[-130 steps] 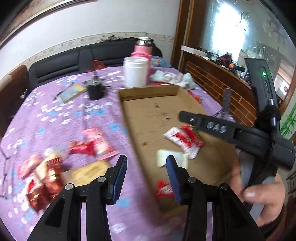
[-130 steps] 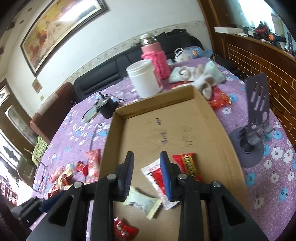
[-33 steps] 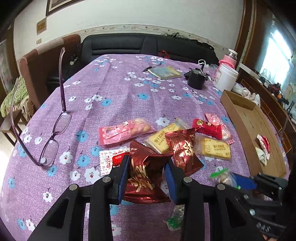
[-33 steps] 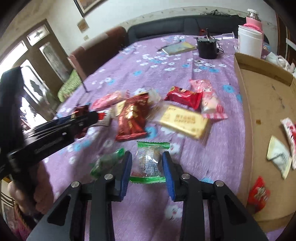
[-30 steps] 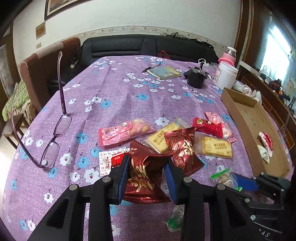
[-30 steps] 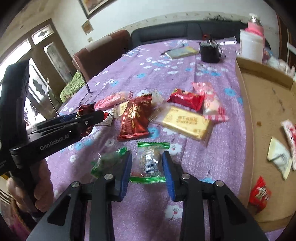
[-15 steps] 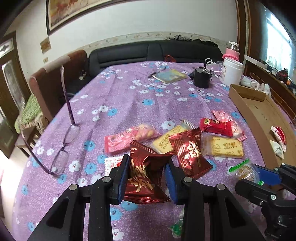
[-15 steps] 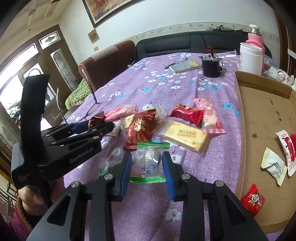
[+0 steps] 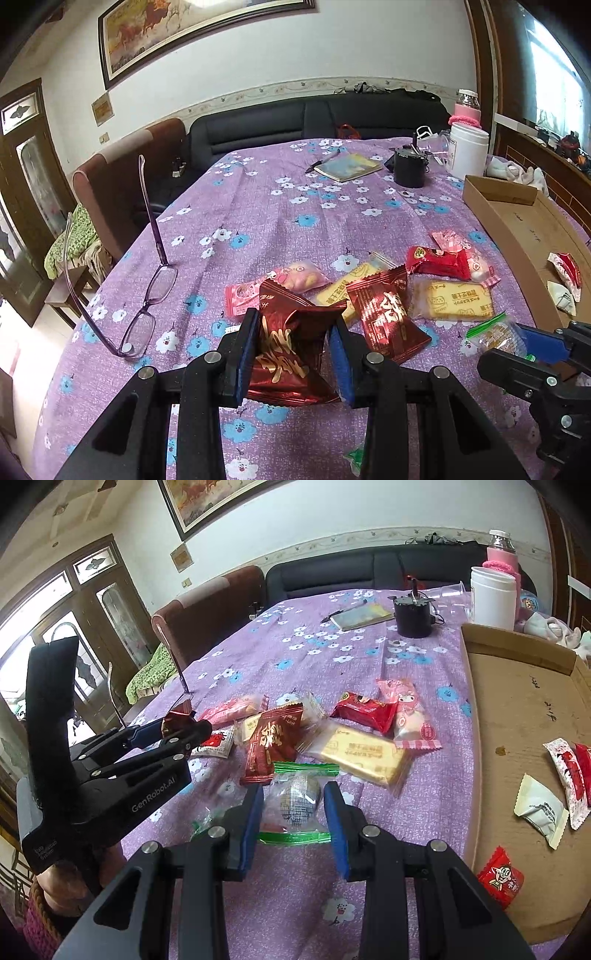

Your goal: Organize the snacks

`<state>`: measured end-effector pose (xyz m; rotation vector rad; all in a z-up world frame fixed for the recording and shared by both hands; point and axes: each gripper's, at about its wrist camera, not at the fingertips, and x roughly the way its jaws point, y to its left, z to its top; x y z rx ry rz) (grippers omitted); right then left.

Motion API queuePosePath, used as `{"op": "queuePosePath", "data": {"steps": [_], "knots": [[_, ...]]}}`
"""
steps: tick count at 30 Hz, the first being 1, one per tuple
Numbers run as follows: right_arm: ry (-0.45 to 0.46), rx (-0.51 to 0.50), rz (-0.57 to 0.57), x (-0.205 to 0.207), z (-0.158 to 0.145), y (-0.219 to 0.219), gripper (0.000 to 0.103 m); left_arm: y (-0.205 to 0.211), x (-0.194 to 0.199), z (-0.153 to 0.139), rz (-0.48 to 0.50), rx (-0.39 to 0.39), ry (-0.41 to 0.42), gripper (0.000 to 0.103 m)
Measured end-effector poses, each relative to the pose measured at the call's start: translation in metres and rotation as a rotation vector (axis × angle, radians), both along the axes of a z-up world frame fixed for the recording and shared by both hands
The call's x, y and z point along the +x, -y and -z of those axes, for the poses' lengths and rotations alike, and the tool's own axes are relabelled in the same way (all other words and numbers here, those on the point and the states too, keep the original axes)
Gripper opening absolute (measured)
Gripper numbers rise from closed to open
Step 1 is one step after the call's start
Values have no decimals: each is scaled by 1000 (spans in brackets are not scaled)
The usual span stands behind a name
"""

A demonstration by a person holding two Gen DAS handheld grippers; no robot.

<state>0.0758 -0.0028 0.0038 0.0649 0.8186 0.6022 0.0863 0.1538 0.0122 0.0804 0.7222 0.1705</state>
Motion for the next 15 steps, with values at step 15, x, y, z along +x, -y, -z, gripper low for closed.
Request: {"op": "queuePosePath", "data": {"steps": [15], "knots": [[4,-15,4,0,0,-1,33,4,-2,0,2,22,6,39]]}}
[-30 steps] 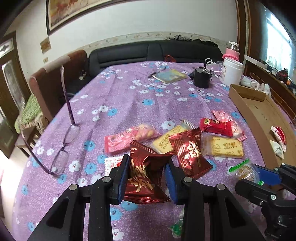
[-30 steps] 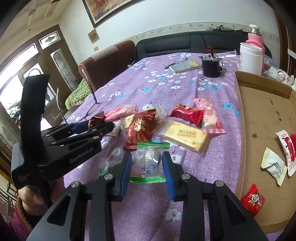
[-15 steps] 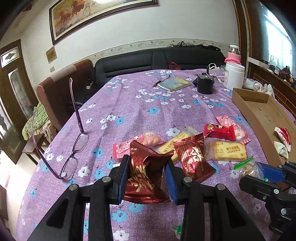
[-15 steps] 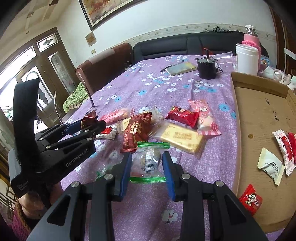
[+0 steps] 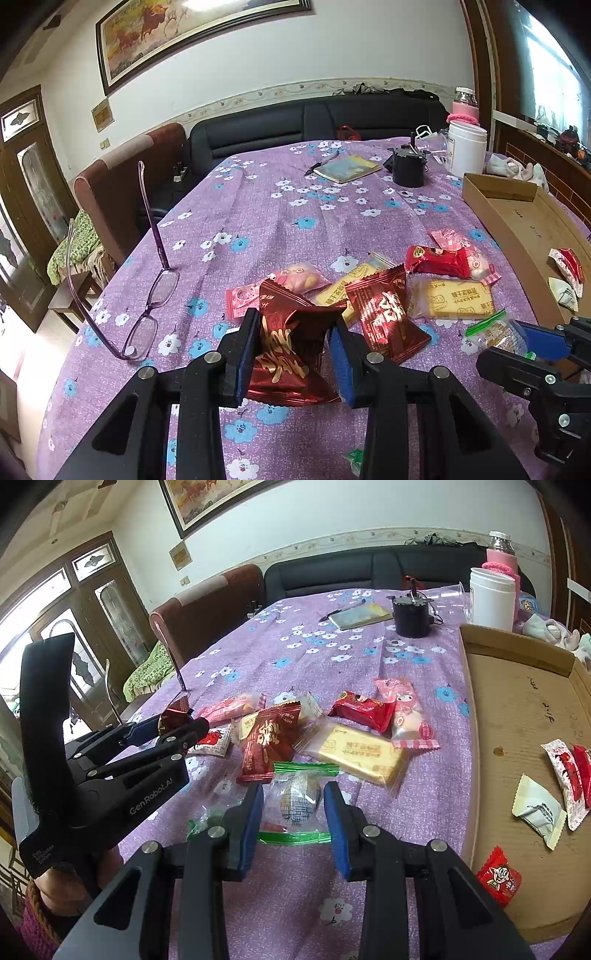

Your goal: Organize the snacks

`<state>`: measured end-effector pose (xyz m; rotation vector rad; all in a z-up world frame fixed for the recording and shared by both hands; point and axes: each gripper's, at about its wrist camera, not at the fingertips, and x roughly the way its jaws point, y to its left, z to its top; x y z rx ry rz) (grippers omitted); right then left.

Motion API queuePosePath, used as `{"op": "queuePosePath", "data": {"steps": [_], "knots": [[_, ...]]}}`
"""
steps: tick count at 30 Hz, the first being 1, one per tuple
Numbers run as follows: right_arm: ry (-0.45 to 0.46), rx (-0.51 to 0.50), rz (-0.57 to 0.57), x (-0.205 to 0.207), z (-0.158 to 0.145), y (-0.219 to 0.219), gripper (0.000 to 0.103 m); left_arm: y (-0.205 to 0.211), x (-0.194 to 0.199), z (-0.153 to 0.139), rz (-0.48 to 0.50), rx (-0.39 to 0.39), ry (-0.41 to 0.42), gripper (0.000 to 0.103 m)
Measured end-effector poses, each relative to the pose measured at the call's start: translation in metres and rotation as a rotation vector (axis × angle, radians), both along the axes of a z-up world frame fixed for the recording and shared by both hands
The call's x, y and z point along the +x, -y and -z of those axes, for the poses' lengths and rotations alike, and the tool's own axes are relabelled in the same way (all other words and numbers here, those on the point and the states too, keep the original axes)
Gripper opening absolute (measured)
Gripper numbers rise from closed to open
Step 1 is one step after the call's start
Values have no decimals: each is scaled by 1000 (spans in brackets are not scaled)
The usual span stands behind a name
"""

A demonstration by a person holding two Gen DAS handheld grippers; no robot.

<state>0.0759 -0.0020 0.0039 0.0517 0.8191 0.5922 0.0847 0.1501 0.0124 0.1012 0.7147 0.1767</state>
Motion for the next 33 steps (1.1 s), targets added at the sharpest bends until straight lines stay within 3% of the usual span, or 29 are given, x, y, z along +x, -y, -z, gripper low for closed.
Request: {"op": "queuePosePath", "data": {"steps": [33], "knots": [[26,-20,-1,0,-1,-1,34,0,2,1,0,6,0,39]]}}
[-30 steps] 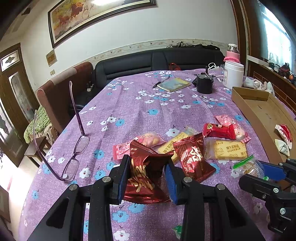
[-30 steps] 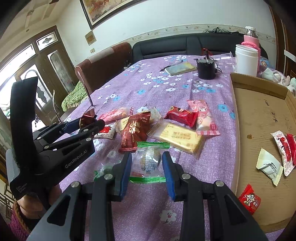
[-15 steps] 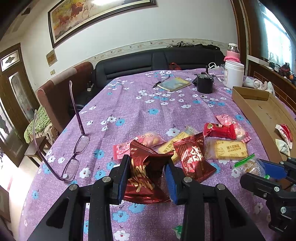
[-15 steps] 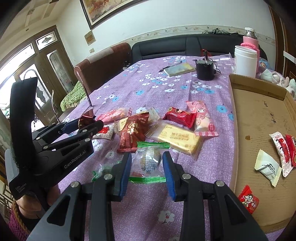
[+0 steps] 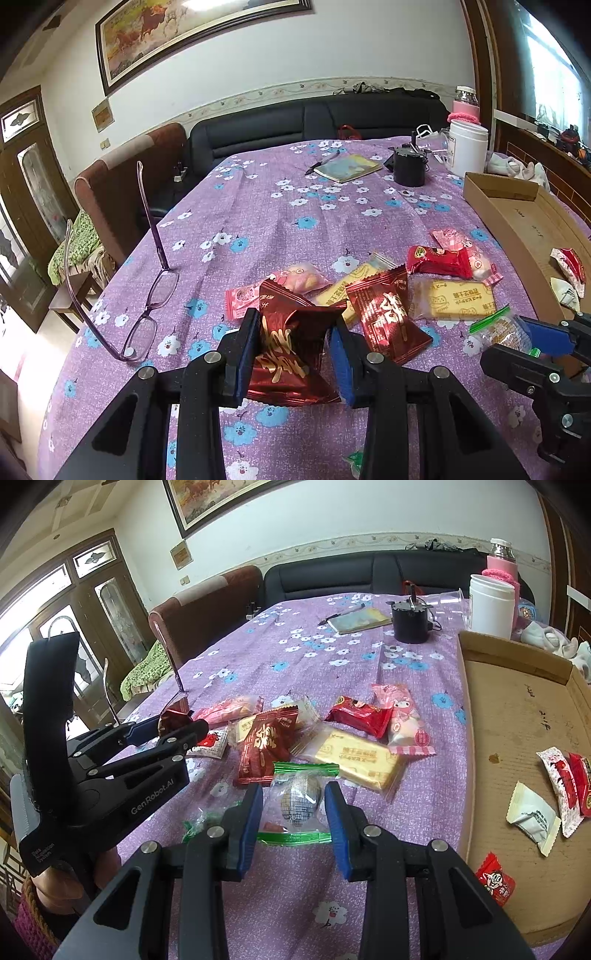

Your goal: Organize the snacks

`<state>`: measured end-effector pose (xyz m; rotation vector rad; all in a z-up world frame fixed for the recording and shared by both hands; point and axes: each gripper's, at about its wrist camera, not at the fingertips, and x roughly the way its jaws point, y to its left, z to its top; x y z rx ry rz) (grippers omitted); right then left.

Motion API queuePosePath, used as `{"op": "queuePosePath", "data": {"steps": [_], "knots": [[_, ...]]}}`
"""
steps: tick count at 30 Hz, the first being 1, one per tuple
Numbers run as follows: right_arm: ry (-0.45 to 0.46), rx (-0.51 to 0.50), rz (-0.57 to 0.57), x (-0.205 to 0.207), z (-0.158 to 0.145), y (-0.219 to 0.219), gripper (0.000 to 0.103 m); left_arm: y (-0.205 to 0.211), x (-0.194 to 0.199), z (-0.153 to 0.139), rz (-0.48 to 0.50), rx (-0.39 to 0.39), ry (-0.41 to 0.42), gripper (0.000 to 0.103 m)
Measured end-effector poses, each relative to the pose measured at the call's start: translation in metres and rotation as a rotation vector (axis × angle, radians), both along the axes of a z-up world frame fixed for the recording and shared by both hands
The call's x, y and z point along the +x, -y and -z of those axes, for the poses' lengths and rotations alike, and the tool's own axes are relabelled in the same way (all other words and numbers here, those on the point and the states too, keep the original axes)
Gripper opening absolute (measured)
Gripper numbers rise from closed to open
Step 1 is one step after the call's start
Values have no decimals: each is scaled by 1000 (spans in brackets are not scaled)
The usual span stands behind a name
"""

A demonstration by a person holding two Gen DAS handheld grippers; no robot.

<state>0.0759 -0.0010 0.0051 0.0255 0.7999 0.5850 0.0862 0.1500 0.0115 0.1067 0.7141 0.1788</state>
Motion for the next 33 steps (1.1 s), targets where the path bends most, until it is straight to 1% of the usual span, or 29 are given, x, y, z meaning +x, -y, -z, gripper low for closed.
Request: {"op": "queuePosePath", "data": {"steps": [7,17,25,33], "knots": [[2,-13,0,-1,1,-3,34,3,1,1,6,11,-3,39],[-5,3,2,2,1,0,34,3,4,3,9,7,-13,39],[5,11,6,1,-1,2,34,11,3,5,29,35,-12,39],[14,17,3,-1,-3,3,34,11,2,4,34,32,-13,39]]}}
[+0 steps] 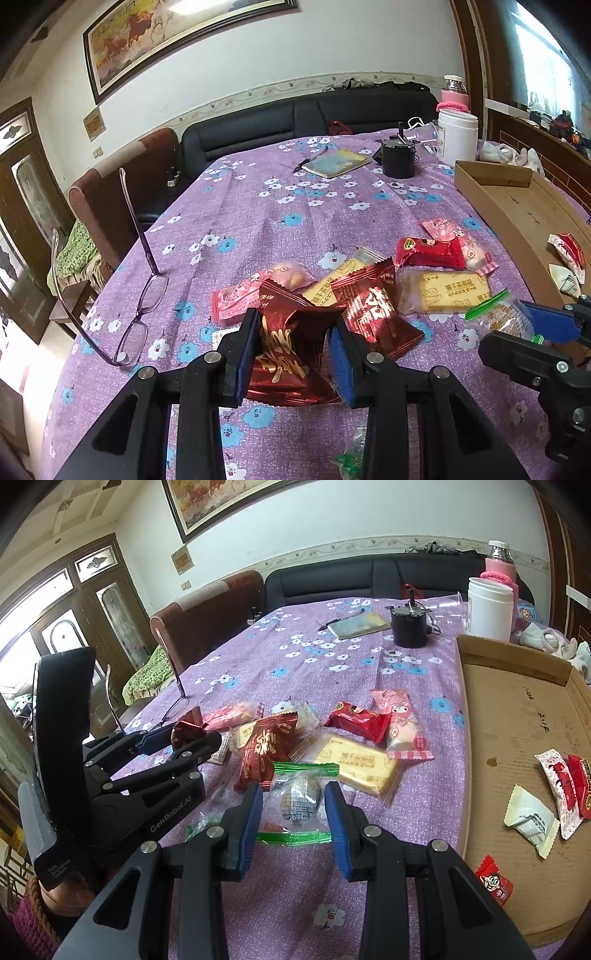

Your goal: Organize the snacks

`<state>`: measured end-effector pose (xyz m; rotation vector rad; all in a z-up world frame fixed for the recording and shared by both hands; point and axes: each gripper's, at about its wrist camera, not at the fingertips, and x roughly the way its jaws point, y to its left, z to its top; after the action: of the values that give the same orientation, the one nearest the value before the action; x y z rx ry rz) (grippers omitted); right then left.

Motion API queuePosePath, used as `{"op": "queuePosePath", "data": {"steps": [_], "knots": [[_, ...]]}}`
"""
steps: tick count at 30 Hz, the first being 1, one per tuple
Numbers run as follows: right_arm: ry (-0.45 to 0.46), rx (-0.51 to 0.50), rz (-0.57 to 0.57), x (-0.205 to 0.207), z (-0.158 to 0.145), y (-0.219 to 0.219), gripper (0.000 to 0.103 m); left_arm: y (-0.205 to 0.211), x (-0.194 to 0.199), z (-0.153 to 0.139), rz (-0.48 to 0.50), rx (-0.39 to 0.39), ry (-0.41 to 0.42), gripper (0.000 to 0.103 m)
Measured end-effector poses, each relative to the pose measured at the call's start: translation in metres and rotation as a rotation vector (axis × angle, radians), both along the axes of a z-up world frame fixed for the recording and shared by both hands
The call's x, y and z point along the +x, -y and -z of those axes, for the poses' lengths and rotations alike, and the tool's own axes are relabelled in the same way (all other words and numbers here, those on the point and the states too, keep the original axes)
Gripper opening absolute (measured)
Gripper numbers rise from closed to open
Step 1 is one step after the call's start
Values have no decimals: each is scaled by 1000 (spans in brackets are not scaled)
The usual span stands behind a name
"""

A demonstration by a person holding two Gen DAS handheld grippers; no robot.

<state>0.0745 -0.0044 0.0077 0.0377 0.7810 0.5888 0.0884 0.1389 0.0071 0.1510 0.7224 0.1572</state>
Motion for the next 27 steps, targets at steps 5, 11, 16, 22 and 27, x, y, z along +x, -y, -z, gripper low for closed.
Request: {"op": "queuePosePath", "data": {"steps": [5,11,16,22,27], "knots": [[11,0,8,-1,-2,2,34,3,-1,1,10,11,2,39],[18,9,17,-1,-6,5,34,3,-1,0,7,13,10,39],[22,37,44,2,-12,15,34,0,-3,-2,3,-6,15,39],[25,71,71,5,-20,27,34,1,-3,-1,9,-5,13,39],[10,102,97,13,-23,39,34,-1,-5,-4,10,-28,23,39]]}}
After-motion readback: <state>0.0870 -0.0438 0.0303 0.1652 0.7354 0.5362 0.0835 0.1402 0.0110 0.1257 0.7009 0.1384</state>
